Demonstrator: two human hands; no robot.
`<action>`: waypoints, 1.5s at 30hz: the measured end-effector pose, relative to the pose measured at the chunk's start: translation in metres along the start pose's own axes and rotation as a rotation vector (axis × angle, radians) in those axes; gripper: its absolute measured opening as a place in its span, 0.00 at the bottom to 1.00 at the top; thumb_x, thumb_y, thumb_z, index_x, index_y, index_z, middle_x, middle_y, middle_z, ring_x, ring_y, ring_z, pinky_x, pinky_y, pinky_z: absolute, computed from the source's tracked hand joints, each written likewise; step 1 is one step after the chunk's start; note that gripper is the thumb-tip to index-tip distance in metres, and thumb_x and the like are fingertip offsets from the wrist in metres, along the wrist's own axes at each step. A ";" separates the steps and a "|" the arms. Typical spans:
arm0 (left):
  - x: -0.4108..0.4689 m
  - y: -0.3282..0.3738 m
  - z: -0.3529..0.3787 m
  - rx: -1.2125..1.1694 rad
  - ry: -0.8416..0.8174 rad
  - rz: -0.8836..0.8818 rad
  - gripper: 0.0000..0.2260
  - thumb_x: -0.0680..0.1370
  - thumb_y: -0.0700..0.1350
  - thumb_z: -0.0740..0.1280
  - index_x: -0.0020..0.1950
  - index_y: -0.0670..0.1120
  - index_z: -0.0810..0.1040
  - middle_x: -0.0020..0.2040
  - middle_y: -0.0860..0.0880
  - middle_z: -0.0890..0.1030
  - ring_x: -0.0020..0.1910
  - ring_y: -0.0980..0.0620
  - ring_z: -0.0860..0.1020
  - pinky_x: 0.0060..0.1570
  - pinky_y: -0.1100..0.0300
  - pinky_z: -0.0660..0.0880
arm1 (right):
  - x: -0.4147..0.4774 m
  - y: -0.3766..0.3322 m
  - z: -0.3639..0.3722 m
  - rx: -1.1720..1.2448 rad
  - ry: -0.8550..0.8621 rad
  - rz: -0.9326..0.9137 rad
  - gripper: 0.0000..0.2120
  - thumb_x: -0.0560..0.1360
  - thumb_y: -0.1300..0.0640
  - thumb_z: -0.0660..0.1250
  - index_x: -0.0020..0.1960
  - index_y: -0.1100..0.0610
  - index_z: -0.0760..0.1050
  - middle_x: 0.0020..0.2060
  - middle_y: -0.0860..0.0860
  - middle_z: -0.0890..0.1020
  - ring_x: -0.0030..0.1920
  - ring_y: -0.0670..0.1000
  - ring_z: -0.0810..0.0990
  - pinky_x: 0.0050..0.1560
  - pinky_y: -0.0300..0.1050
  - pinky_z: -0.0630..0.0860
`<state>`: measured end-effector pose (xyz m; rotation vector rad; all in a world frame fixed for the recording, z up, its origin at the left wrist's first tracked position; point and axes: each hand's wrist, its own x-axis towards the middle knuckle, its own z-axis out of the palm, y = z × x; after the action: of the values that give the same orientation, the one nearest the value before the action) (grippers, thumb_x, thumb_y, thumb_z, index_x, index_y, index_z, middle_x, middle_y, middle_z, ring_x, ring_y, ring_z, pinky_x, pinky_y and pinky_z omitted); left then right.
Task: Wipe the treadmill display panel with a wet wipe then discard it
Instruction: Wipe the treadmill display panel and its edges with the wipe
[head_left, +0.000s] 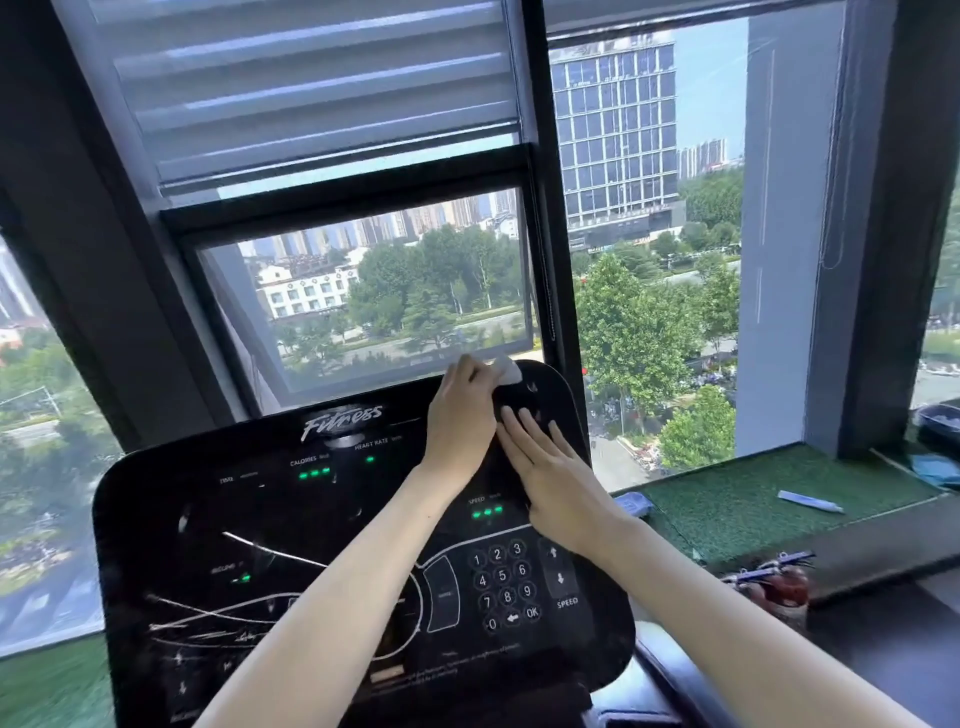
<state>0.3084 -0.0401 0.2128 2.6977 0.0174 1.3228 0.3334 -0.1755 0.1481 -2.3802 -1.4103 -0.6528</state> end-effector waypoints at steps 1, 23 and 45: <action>-0.004 0.002 0.003 0.012 -0.071 0.126 0.12 0.79 0.39 0.60 0.61 0.44 0.76 0.50 0.48 0.74 0.52 0.50 0.72 0.47 0.57 0.74 | 0.000 0.000 -0.002 -0.010 -0.021 -0.004 0.40 0.70 0.66 0.59 0.76 0.60 0.41 0.76 0.55 0.42 0.75 0.54 0.39 0.74 0.55 0.43; 0.027 0.021 0.010 0.008 -0.028 -0.015 0.09 0.80 0.39 0.59 0.54 0.41 0.78 0.48 0.46 0.74 0.47 0.49 0.75 0.43 0.57 0.72 | -0.038 0.028 -0.009 -0.051 0.009 0.104 0.35 0.71 0.66 0.55 0.75 0.63 0.45 0.75 0.58 0.44 0.75 0.52 0.42 0.74 0.50 0.37; 0.014 0.038 0.027 0.057 -0.396 0.415 0.09 0.79 0.38 0.60 0.55 0.45 0.77 0.49 0.51 0.72 0.52 0.52 0.71 0.45 0.59 0.72 | -0.038 0.033 -0.007 0.009 0.015 0.081 0.39 0.68 0.68 0.57 0.76 0.62 0.43 0.76 0.57 0.45 0.75 0.52 0.42 0.74 0.50 0.37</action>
<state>0.3365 -0.0803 0.2126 3.0725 -0.5802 0.8426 0.3449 -0.2225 0.1335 -2.4068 -1.3000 -0.6402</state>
